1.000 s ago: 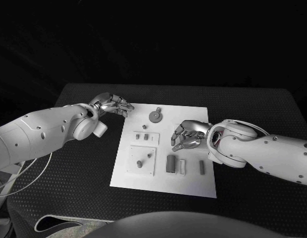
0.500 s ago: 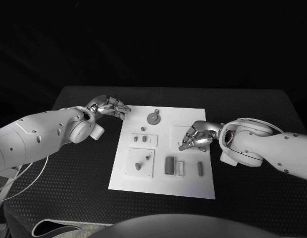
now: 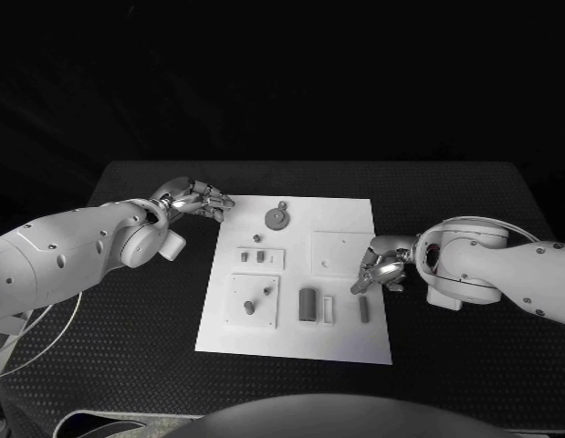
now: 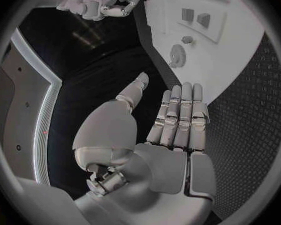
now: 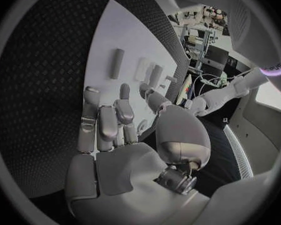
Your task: Assemble the parts on the task board
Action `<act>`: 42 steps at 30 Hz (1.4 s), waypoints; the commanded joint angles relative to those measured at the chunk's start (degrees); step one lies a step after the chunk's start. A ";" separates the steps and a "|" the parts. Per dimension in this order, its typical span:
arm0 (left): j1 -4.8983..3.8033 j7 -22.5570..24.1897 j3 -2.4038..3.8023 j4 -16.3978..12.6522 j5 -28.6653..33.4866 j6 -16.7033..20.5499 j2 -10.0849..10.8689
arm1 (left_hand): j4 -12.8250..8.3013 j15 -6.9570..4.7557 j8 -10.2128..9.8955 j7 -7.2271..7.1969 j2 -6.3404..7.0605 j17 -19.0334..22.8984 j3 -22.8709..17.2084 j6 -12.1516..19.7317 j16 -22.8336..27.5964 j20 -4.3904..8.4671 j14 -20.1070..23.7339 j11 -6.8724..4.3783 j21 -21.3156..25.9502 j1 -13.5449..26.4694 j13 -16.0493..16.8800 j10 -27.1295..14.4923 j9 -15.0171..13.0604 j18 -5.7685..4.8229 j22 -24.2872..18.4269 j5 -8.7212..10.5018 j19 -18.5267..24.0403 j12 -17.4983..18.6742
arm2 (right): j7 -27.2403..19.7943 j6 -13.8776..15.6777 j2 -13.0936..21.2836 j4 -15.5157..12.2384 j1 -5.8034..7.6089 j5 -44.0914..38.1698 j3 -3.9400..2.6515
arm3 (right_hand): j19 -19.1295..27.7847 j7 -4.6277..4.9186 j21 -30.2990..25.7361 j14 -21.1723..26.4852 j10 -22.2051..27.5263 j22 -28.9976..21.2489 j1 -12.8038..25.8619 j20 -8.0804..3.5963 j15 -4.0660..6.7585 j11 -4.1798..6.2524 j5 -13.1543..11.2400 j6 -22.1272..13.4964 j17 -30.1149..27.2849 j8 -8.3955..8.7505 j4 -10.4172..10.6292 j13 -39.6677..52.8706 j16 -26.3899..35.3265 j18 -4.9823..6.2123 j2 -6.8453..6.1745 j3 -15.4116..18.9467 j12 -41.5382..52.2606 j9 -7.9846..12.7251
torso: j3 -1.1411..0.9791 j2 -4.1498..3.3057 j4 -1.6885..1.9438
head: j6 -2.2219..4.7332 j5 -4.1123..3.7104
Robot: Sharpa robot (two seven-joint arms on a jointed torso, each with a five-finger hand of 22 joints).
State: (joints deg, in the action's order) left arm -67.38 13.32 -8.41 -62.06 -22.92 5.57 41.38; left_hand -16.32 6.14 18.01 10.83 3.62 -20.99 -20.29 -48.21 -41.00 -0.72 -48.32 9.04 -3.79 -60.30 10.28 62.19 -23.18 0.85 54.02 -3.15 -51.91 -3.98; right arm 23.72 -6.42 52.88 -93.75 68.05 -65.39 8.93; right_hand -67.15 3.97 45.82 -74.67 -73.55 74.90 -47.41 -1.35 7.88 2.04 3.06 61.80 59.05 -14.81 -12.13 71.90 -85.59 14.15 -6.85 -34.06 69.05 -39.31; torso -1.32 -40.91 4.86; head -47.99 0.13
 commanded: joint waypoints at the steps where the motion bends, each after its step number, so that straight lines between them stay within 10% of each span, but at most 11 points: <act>1: -0.02 0.86 0.03 -0.16 0.58 -0.72 0.03 | -0.02 0.33 -0.12 0.06 -0.28 -0.06 0.11 0.34 0.28 -0.04 -0.10 0.00 -0.20 0.50 -0.04 -0.36 0.05 0.99 -0.06 -0.09 0.15 -0.04 | 4.34 -3.72 0.00 -0.25 -0.17 -7.12 0.08 | -0.34 -0.05 0.37 -0.51 -0.17 0.95 0.86 -0.16 0.19 0.35 -0.22 0.56 0.40 -0.37 0.81 0.13 -0.27 0.85 -0.62 -0.25 0.40 -0.11 | -0.05 0.00 0.01 | -0.05 -0.17; 16: -0.01 1.13 0.03 -0.19 0.68 -0.53 0.03 | 0.02 0.33 -0.09 0.05 -0.31 -0.11 0.16 0.32 0.31 -0.04 -0.11 -0.01 -0.20 0.66 -0.04 -0.34 0.05 0.99 -0.07 -0.09 0.14 -0.06 | 5.70 -5.13 -0.76 0.80 -1.22 -7.14 0.45 | -0.44 -0.38 0.40 -1.07 -1.08 1.04 6.37 -0.57 0.40 0.67 -0.22 1.18 1.05 -0.46 4.94 0.54 -0.50 0.85 -0.56 -0.58 0.77 -0.37 | 0.04 0.01 0.16 | -0.33 -0.40; 42: -0.01 1.38 0.03 -0.26 0.77 -0.50 0.04 | 0.00 0.33 -0.07 0.04 -0.34 -0.18 0.19 0.32 0.36 -0.03 -0.11 -0.03 -0.20 0.79 -0.03 -0.32 0.05 1.00 -0.09 -0.10 0.15 -0.07 | 6.02 -5.59 -2.70 2.29 -3.65 -6.61 0.64 | -0.16 -0.34 0.43 -0.51 -0.21 1.09 7.12 -0.77 0.48 0.65 -0.21 0.97 0.12 -0.11 4.53 -0.48 -0.25 0.85 -0.89 -1.14 -0.68 -0.25 | 0.07 0.04 0.19 | 0.04 -0.54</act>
State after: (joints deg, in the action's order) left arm -67.38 13.83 -8.42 -62.19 -22.52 5.59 41.51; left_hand -16.32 6.14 18.01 10.83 3.42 -21.08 -20.29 -48.21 -41.00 -0.72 -48.32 9.04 -3.79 -60.11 10.29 62.19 -23.18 0.85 53.98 -3.15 -51.91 -3.98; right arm 29.31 -10.87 50.54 -91.69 65.19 -71.65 9.08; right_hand -67.35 3.33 46.03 -75.42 -74.25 74.90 -40.81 -1.73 8.38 2.76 3.06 63.14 59.25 -15.34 -7.54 71.49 -85.85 14.22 -7.92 -34.83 68.57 -39.66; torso -1.22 -40.88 5.00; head -47.90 -0.37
